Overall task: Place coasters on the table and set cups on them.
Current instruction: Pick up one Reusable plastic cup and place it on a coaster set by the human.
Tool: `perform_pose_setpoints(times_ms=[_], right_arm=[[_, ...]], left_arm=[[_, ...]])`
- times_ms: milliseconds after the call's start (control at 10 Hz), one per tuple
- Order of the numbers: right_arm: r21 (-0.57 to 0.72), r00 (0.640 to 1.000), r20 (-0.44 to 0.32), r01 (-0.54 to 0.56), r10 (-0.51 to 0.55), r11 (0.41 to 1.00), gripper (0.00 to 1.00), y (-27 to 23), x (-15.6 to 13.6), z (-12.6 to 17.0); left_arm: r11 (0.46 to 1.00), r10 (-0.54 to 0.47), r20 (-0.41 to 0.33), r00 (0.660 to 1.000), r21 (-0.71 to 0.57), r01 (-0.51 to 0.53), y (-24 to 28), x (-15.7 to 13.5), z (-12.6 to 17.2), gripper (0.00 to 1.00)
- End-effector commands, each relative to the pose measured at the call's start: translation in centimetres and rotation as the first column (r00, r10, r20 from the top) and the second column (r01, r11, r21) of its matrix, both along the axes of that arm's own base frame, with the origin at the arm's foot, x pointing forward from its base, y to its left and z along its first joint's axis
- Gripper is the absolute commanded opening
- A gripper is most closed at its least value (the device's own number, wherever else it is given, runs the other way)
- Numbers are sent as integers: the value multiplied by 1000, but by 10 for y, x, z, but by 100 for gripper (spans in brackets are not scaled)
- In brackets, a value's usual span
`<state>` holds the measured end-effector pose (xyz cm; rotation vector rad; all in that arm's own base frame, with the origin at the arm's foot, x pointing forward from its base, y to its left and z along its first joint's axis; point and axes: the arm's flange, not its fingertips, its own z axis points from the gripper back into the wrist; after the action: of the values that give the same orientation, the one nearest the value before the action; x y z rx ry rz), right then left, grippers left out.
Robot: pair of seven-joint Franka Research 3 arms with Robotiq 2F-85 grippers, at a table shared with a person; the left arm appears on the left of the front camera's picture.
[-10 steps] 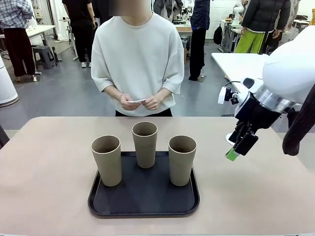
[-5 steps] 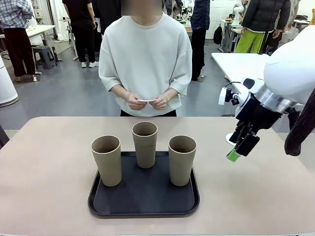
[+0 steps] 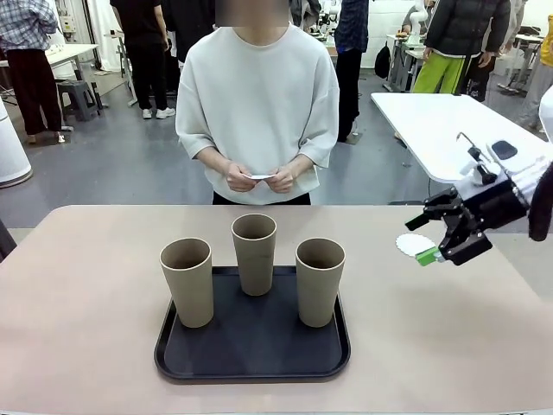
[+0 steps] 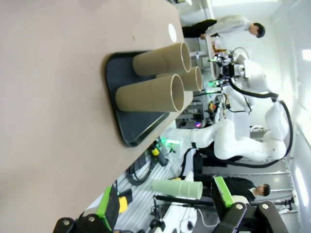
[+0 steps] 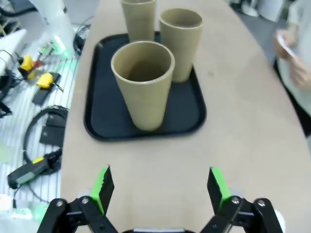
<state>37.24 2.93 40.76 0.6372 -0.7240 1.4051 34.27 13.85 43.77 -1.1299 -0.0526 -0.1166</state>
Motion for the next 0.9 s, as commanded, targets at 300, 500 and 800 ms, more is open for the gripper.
perform_pose_setpoints(times_ms=[300,500,800], right_arm=[[221,996,-83,-7,26,975,100,5,-4,-59],[253,998,-59,31,-16,967,100,2,-15,-61],[260,1000,-16,5,-1,965,100,4,-25,-55]], left_arm=[[1000,-8,12,1000,-12,8,3,-1,1,100],[1000,-8,12,1000,-12,8,3,-1,1,100],[1000,-8,12,1000,-12,8,3,-1,1,100]])
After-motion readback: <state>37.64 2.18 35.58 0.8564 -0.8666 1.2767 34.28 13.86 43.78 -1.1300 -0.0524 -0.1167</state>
